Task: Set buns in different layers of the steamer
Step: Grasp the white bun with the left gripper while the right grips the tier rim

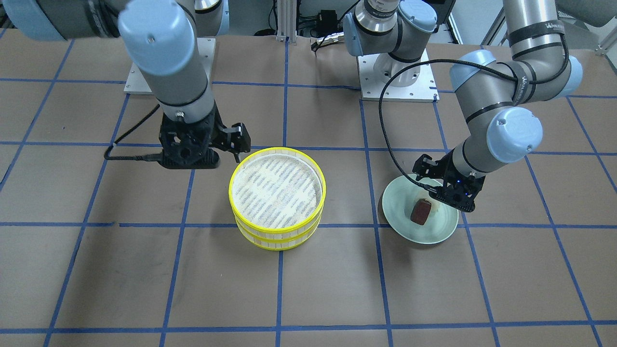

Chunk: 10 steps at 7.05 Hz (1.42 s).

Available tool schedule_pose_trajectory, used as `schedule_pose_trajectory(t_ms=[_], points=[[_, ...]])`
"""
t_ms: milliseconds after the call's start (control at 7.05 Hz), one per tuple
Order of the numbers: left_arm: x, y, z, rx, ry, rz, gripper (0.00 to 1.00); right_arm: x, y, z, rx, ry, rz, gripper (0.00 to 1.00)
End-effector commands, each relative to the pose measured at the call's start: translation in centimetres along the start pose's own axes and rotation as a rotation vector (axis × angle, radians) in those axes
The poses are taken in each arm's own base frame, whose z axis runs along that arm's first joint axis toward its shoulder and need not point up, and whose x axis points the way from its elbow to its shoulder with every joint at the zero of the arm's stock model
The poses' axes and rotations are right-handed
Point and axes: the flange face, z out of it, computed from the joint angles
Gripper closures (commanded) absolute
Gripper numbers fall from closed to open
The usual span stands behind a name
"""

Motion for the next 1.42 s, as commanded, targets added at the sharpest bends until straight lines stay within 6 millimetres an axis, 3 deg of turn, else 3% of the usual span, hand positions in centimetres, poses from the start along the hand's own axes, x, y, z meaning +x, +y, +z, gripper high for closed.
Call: schedule_pose_trajectory(t_ms=[0,142,284,567,993,1276], points=[[-0.5,-1.0,1.8,-0.001,0.005,0.002,0.16,-1.0,-2.0,9.8,-0.108,0.021,0.011,0.00],[-0.5,-1.0,1.8,-0.002,0.003,0.002,0.15,-1.0,-2.2,11.3,-0.117,0.024,0.014,0.10],[-0.5,-1.0,1.8,-0.003,0.004,0.002,0.15,-0.9,-1.8,12.6,-0.144,0.025,0.025,0.29],[-0.6,-1.0,1.9,-0.004,0.006,0.000,0.15,-0.9,-1.5,12.1,-0.143,0.014,0.035,0.97],[-0.9,-1.4,3.1,-0.021,0.016,0.003,0.17,-0.4,-0.9,9.1,-0.111,0.014,0.041,1.00],[-1.4,-1.8,4.7,-0.032,0.028,0.021,0.17,1.0,0.9,3.6,-0.050,0.005,0.045,1.00]])
